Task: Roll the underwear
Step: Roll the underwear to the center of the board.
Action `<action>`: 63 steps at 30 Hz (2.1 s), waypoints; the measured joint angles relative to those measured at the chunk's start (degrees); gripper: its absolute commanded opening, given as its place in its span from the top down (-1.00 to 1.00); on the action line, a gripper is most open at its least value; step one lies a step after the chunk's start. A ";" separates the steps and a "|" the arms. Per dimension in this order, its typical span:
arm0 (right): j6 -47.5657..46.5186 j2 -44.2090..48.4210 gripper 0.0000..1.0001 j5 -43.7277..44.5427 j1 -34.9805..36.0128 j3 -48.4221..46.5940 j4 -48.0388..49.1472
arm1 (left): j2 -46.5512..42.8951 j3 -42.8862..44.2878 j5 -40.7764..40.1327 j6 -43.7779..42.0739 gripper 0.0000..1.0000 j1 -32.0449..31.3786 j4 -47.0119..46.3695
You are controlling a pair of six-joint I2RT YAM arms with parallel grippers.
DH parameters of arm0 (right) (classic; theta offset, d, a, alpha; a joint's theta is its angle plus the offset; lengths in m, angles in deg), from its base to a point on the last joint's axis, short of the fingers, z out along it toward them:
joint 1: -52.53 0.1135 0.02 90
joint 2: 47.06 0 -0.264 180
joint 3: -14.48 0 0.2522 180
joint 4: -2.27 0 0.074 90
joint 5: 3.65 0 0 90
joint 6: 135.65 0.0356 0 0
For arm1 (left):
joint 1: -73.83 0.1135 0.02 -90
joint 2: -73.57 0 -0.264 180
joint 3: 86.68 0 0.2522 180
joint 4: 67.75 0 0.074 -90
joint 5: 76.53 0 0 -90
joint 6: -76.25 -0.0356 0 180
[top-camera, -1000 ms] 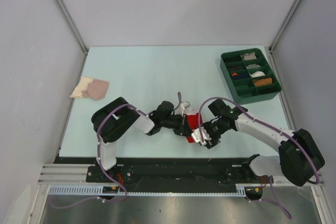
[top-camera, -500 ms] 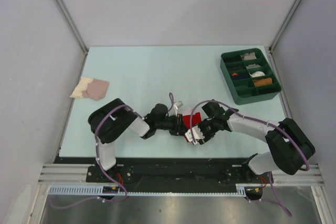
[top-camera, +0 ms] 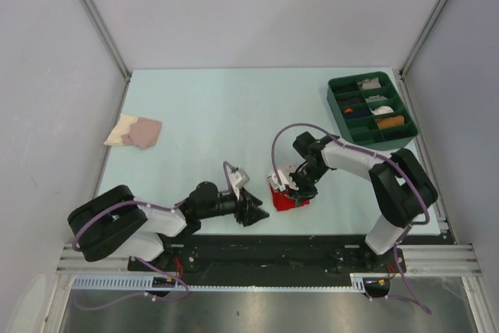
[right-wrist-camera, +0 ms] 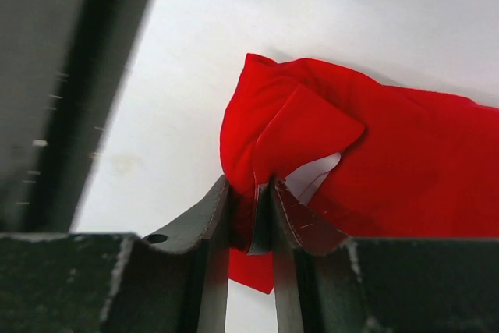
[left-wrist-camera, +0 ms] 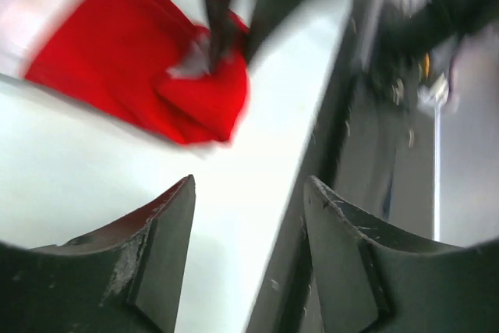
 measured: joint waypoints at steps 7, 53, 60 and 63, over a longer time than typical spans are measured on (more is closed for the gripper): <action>-1.81 -10.10 0.56 -7.91 -1.33 -6.71 -16.39 | 1.20 -3.45 -3.87 -16.50 -0.39 -14.53 -4.76; -0.48 23.63 -0.27 -3.63 0.57 12.17 -0.28 | 31.36 28.17 23.65 5.95 0.99 4.46 15.02; 0.98 22.60 -0.26 3.76 4.13 15.17 9.57 | 32.72 30.03 25.99 8.57 0.89 5.55 17.40; 1.14 20.81 -0.25 6.69 5.31 17.03 14.19 | 32.74 30.08 25.90 9.40 0.69 5.79 17.53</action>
